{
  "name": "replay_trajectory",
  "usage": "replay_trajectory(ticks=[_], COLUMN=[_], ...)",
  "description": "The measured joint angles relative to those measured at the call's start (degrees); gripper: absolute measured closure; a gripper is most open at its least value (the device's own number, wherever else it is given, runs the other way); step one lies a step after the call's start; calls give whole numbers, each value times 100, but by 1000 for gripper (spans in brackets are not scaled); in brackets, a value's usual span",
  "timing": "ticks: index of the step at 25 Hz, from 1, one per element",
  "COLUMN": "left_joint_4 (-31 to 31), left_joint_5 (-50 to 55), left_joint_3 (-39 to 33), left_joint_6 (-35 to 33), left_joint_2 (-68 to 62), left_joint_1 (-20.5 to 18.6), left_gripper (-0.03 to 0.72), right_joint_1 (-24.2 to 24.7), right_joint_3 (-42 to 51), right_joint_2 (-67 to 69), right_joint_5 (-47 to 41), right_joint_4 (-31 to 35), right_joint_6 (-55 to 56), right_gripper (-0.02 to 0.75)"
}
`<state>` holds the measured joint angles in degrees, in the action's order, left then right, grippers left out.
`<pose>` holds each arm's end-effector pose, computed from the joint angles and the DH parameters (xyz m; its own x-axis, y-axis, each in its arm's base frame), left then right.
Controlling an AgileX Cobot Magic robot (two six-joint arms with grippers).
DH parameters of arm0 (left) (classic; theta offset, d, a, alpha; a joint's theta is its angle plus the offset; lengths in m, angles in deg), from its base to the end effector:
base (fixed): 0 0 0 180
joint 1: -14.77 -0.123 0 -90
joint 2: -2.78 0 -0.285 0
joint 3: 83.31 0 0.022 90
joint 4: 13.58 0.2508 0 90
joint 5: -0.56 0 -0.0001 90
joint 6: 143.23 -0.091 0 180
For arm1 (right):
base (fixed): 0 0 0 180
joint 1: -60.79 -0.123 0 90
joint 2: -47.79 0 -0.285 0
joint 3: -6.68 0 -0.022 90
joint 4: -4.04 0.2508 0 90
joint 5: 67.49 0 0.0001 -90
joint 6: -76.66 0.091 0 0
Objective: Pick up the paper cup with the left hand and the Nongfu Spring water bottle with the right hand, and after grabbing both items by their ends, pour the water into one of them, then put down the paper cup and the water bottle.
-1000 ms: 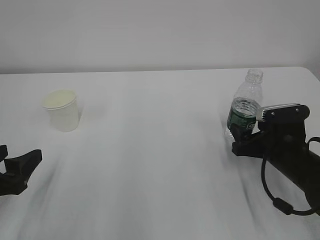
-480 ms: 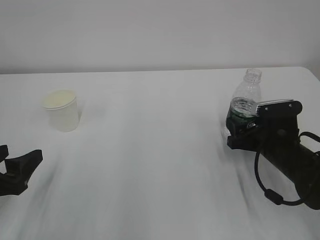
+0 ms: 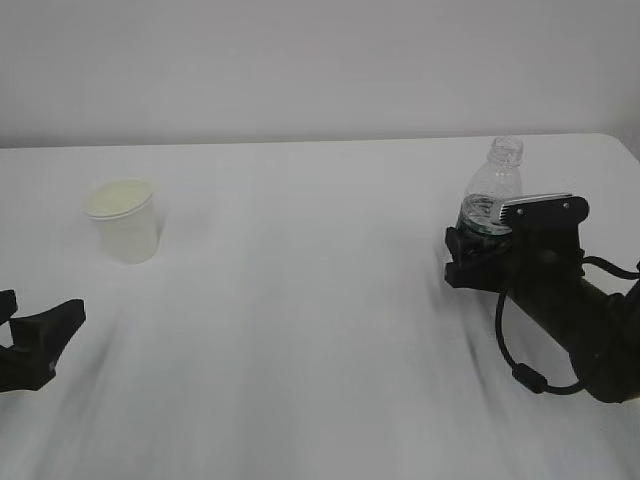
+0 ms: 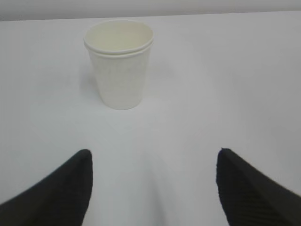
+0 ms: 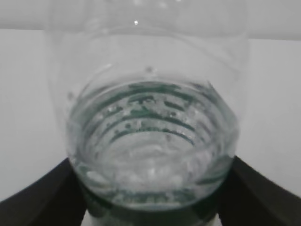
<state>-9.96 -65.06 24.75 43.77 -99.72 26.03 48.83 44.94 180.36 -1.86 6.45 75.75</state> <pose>0.1891 -0.0430 0.1243 -0.3394 -0.0301 -0.9401 0.2168 0.9701 -0.1093 0.3355 0.0675 0.0648 -0.2571 -0.0529 -0.9649 -0.1705 0.9853 -0.0086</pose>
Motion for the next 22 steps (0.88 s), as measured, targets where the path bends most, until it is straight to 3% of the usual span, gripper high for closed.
replay_trajectory(ticks=[22], left_joint_4=[0], left_joint_5=[0], left_joint_3=[0], left_joint_6=[0], left_joint_2=[0], left_joint_1=[0], left_gripper=[101], right_joint_1=[0], right_joint_3=[-385], right_joint_2=[222], right_joint_5=[0], right_joint_4=[97], right_joint_6=[0], right_gripper=[165])
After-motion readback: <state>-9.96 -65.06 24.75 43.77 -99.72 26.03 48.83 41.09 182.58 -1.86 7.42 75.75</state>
